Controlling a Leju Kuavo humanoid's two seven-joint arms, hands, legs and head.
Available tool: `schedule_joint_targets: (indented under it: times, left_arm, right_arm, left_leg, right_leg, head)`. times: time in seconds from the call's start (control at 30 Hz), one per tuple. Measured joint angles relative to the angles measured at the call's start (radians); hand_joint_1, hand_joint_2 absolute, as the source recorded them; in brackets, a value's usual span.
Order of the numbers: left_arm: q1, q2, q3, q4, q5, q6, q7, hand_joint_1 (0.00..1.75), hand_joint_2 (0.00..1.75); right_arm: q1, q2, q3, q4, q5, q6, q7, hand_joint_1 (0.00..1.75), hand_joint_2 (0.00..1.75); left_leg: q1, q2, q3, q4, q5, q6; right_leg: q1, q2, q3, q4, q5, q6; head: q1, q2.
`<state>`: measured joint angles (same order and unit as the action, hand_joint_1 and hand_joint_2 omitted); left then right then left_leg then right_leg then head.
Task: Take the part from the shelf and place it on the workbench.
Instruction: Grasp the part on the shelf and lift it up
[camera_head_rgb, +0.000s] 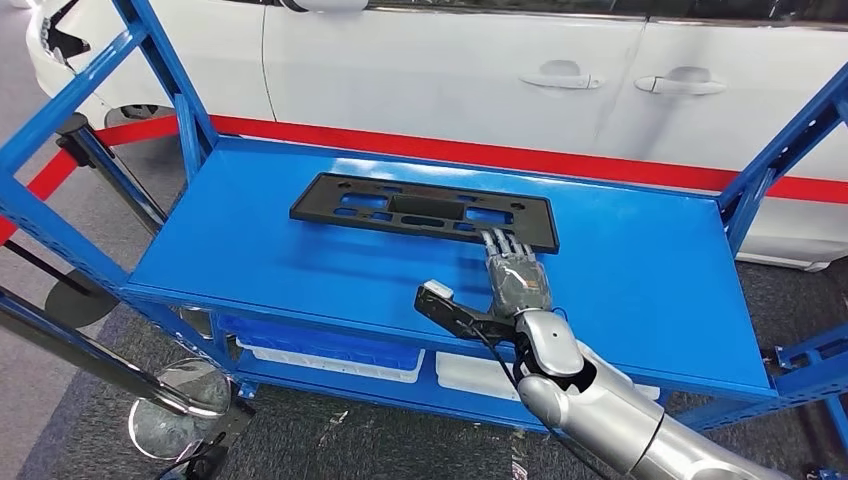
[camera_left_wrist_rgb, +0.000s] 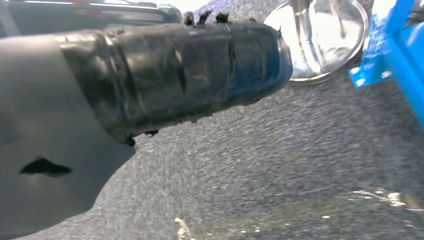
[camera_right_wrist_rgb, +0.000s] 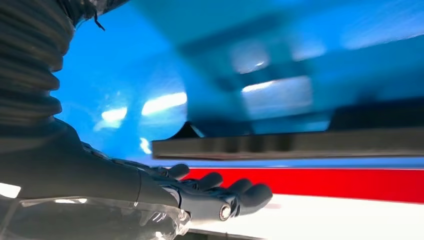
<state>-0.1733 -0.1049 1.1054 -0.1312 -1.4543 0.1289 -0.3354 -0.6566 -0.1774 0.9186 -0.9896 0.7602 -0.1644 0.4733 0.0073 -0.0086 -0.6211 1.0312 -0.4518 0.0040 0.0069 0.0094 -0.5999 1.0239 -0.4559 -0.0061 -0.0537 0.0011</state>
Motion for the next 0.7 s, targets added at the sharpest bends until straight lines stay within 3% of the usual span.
schedule_joint_targets:
  times: [0.07,0.13,0.23,0.27,0.3,0.33,0.4,0.43,0.47,0.6,0.63,0.7]
  left_arm:
    - [0.002,-0.001,0.0,0.0,-0.001,0.0,0.0,0.0,0.0]
    - [0.0,-0.002,0.0,0.0,-0.001,0.0,0.0,0.0,0.0]
    - [-0.002,-0.002,0.0,0.0,-0.002,0.001,-0.001,0.0,0.0]
    - [-0.001,-0.002,0.0,0.0,-0.002,0.001,-0.001,0.0,0.0]
    - [-0.001,-0.002,0.0,0.0,-0.002,0.002,-0.002,0.0,0.0]
    - [0.0,-0.002,0.0,0.0,-0.003,0.002,-0.002,0.0,0.0]
    - [0.0,-0.002,0.0,0.0,-0.004,0.002,-0.002,0.0,0.0]
    - [-0.001,-0.002,0.0,0.0,-0.005,0.002,-0.002,0.0,0.0]
    - [-0.001,-0.002,0.0,0.0,-0.005,0.003,-0.002,0.0,0.0]
    - [-0.002,-0.002,0.0,0.0,-0.009,0.004,-0.003,0.0,0.0]
    - [-0.002,-0.003,0.0,0.001,-0.01,0.004,-0.003,0.0,0.0]
    - [-0.002,-0.003,0.0,0.001,-0.01,0.005,-0.003,0.0,0.0]
  right_arm:
    - [0.001,0.0,0.0,0.002,0.0,0.0,0.0,0.0,1.75]
    - [0.001,-0.001,-0.001,0.004,-0.001,-0.001,0.0,0.0,1.75]
    - [0.006,-0.001,-0.002,0.009,-0.001,-0.001,0.0,0.0,1.75]
    - [0.01,-0.001,-0.002,0.011,-0.002,-0.001,0.0,0.0,1.75]
    - [0.013,-0.001,-0.002,0.014,-0.002,-0.001,0.0,0.0,1.75]
    - [0.015,-0.001,-0.002,0.016,-0.002,-0.001,0.0,0.0,1.75]
    - [0.014,-0.001,-0.002,0.019,-0.002,-0.001,0.0,0.0,1.75]
    - [0.012,-0.001,-0.002,0.02,-0.002,-0.001,0.0,0.0,1.75]
    - [0.011,-0.001,-0.002,0.021,-0.002,-0.001,0.0,0.0,1.75]
    - [0.013,-0.002,-0.003,0.021,-0.002,-0.001,0.001,0.0,1.75]
    - [0.013,-0.003,-0.003,0.021,-0.002,-0.001,0.001,0.0,1.75]
    - [0.014,-0.003,-0.003,0.022,-0.002,-0.001,0.002,0.0,1.75]
  left_leg:
    - [0.003,0.0,0.006,-0.004,-0.001,0.011]
    - [0.008,0.001,0.02,-0.012,-0.005,0.024]
    - [0.008,0.003,0.034,-0.013,-0.017,0.033]
    - [0.007,0.002,0.039,-0.013,-0.021,0.033]
    - [0.007,0.001,0.045,-0.013,-0.026,0.033]
    - [0.007,0.0,0.053,-0.013,-0.032,0.032]
    - [0.006,-0.003,0.072,-0.013,-0.047,0.026]
    - [0.005,-0.004,0.079,-0.014,-0.054,0.021]
    - [0.005,-0.004,0.082,-0.016,-0.059,0.015]
    - [0.004,0.001,0.086,-0.015,-0.076,-0.005]
    - [0.004,0.002,0.073,0.016,-0.089,-0.008]
    - [0.004,0.003,0.002,0.137,-0.126,-0.01]
  right_leg:
    - [0.001,0.0,0.002,0.001,-0.005,0.008]
    - [0.0,-0.001,-0.021,0.054,-0.032,0.018]
    - [-0.007,-0.003,-0.133,0.244,-0.091,0.027]
    - [-0.008,-0.004,-0.162,0.281,-0.091,0.027]
    - [-0.009,-0.004,-0.173,0.283,-0.075,0.027]
    - [-0.009,-0.005,-0.165,0.25,-0.042,0.024]
    - [-0.007,-0.005,-0.108,0.118,0.035,0.015]
    - [-0.003,-0.005,-0.079,0.059,0.054,0.009]
    - [0.0,-0.005,-0.06,0.021,0.058,0.004]
    - [-0.001,0.0,-0.033,-0.009,0.037,-0.013]
    - [-0.003,0.0,-0.022,-0.016,0.033,-0.019]
    - [-0.002,0.0,0.001,-0.023,0.02,-0.029]
  head:
    - [0.0,0.0]
    - [0.004,0.0]
    - [0.007,0.0]
    - [0.007,0.0]
    - [0.007,0.0]
    - [0.007,0.0]
    - [0.007,0.0]
    - [0.007,0.0]
    - [0.006,0.0]
    - [0.002,0.0]
    - [0.001,0.0]
    - [0.0,0.0]
